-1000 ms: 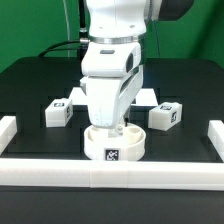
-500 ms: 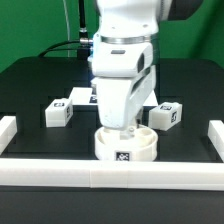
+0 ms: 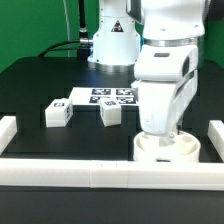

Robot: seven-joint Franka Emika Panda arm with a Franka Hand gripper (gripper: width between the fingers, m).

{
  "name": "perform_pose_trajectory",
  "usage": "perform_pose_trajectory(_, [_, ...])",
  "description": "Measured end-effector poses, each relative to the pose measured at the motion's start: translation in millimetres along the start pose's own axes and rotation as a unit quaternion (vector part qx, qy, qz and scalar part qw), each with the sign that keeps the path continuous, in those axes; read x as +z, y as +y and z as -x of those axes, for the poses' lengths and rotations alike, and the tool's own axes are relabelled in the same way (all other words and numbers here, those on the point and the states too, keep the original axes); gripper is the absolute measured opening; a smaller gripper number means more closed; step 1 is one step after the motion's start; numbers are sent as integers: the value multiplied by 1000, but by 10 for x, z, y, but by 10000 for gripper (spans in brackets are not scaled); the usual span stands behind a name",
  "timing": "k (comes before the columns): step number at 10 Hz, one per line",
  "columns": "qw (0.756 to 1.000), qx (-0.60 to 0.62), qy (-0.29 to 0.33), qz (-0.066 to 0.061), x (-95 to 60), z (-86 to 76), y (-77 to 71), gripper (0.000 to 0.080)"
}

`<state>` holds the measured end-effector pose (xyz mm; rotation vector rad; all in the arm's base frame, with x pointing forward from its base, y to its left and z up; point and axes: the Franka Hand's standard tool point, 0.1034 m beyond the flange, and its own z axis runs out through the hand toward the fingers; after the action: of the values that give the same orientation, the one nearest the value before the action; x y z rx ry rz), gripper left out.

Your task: Assemble stool

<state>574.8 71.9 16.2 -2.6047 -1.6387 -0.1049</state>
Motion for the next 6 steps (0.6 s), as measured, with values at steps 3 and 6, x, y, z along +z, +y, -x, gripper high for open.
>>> perform_pose_trajectory(3, [1000,-27,1,0,42,-232,-64,31])
perform_pose_trajectory(6, [1000,-20,2,-1,39,-263,-73,31])
